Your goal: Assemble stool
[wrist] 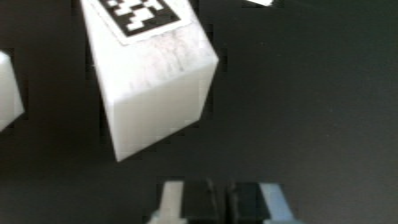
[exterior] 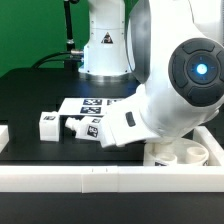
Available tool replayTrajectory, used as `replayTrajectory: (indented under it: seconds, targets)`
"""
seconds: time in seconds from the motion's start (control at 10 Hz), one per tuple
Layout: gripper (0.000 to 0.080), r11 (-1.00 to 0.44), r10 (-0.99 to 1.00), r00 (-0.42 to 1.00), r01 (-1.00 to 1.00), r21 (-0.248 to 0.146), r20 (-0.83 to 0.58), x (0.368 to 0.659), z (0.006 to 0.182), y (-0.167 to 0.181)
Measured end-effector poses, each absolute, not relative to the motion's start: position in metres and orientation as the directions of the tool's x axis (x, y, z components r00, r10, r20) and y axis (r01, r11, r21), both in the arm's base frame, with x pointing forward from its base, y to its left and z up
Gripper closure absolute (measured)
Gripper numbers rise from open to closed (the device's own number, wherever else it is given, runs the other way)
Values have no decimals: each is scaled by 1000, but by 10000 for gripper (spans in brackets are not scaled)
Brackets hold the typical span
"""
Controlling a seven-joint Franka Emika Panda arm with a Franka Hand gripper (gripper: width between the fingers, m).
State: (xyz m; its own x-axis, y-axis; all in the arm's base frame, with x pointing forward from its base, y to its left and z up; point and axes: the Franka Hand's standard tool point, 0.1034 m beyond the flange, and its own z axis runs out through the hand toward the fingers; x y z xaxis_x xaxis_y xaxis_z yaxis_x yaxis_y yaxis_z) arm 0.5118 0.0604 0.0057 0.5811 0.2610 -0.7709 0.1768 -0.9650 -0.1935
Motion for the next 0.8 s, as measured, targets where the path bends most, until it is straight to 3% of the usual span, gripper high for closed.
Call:
replayTrajectory:
  seconds: [0.2, 0.4, 0.5, 0.6, 0.7, 0.8]
  targets:
    - [798, -963, 269, 566, 184, -199, -780, 517, 17, 67]
    - [798, -963, 269, 567, 184, -198, -778, 517, 15, 66]
    - [798, -954, 299, 562, 206, -219, -771, 518, 16, 65]
    - [706, -927, 374, 559, 260, -272, -740, 518, 23, 64]
    - [706, -913, 405, 569, 287, -288, -716, 515, 31, 64]
    - [506, -903, 428, 579, 309, -299, -694, 507, 38, 62]
